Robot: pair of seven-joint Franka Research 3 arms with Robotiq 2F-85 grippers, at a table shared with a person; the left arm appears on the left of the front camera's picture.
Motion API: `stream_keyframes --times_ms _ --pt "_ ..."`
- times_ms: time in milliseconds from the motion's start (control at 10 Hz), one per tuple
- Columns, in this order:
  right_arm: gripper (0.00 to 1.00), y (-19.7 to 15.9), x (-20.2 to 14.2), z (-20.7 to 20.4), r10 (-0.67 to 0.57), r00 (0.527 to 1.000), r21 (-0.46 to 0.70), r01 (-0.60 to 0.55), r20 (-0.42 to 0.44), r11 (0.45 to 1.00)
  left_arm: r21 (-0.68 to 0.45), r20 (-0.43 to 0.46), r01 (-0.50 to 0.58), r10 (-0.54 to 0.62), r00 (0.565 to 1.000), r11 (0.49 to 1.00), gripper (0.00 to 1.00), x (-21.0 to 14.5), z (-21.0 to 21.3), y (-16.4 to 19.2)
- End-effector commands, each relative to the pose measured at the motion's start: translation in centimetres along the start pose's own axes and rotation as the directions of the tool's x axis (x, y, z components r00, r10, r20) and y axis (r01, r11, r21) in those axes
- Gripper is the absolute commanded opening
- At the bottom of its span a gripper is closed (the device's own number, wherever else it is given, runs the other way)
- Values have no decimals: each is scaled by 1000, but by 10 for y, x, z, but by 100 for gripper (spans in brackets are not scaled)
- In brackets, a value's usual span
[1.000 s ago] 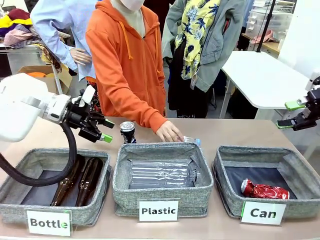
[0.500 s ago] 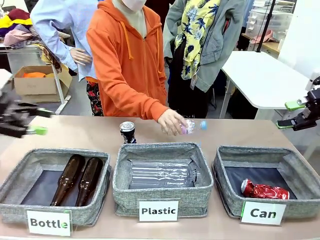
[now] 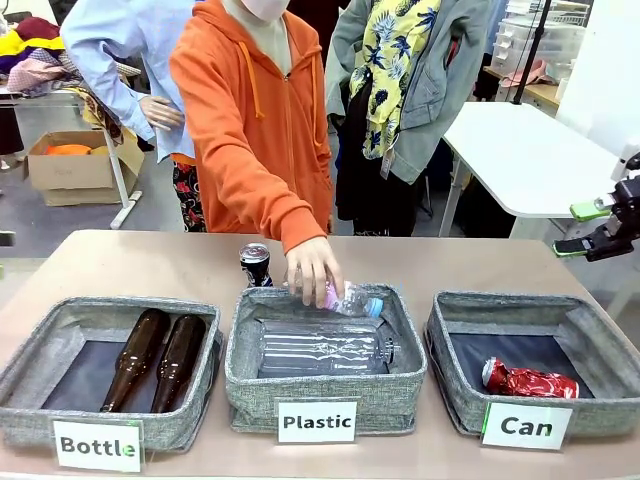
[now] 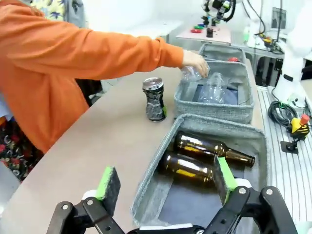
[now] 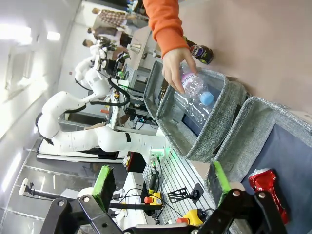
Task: Sort the can waste into the basket.
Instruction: Pick up the can waste from the table and place it in the right Fabric basket.
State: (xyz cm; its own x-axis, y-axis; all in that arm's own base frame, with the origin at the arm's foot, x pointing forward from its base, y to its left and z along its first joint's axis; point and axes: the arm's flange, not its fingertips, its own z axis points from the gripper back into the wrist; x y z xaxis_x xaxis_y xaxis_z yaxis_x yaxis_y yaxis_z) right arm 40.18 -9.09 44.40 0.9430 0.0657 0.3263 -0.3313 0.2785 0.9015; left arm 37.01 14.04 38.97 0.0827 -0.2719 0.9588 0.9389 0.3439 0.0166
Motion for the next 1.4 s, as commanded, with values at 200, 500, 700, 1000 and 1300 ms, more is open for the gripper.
stream_keyframes --times_ms 200,500,700,1000,1300 --pt "100 1 0 4 18 1000 3 -18 -13 1000 -143 -113 47 -64 992 989 100 45 -125 42" --pt "100 1 0 4 18 1000 3 -18 -13 1000 -127 -157 52 -72 985 991 100 57 -143 45" --pt "100 1 0 4 18 1000 3 -18 -13 1000 3 -34 30 -30 999 1000 100 41 -79 32" --pt "100 1 0 4 18 1000 3 -18 -13 1000 -13 -81 69 -70 994 998 100 44 -110 28" --pt "100 1 0 4 18 1000 3 -18 -13 1000 -79 -187 75 -89 978 994 100 50 -189 43"
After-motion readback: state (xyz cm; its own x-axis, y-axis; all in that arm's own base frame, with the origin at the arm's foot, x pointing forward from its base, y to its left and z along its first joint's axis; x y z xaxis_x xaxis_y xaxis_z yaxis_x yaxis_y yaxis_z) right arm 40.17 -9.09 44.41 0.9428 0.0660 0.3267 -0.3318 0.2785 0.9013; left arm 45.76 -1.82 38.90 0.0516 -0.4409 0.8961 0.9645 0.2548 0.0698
